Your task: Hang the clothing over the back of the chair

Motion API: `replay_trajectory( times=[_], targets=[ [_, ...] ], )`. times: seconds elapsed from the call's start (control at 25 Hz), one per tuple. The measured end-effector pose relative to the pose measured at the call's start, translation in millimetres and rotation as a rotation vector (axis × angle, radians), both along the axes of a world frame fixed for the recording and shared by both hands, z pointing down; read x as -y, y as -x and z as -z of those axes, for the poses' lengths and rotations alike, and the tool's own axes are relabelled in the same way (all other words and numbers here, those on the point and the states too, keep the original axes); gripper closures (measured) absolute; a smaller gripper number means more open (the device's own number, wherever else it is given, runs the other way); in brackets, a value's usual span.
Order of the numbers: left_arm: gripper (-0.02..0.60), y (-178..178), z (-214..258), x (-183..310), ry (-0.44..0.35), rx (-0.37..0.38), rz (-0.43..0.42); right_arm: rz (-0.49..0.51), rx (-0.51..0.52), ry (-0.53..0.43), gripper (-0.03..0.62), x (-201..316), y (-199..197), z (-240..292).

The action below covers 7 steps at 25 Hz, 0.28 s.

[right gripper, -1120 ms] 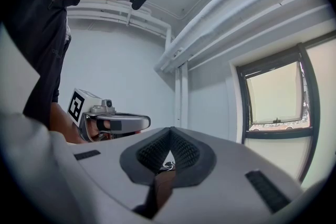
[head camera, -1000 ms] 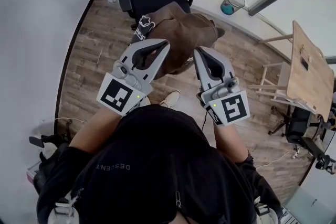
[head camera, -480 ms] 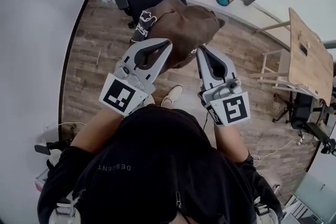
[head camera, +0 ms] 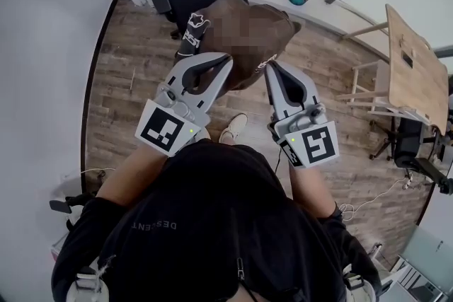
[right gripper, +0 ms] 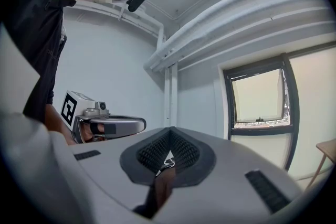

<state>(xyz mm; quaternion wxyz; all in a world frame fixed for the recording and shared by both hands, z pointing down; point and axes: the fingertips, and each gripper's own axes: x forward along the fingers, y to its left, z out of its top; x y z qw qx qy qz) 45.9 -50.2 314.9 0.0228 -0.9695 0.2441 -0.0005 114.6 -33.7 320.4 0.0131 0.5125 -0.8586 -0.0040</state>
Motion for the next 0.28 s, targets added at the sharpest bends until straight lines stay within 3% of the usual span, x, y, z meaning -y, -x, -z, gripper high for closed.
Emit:
replay_trajectory(
  times=[0.28],
  targets=[
    [0.561, 3.9, -1.0, -3.7, 0.003, -0.002, 0.005, 0.0, -0.005, 0.002, 0.589, -6.6, 2.2, 0.9]
  ],
)
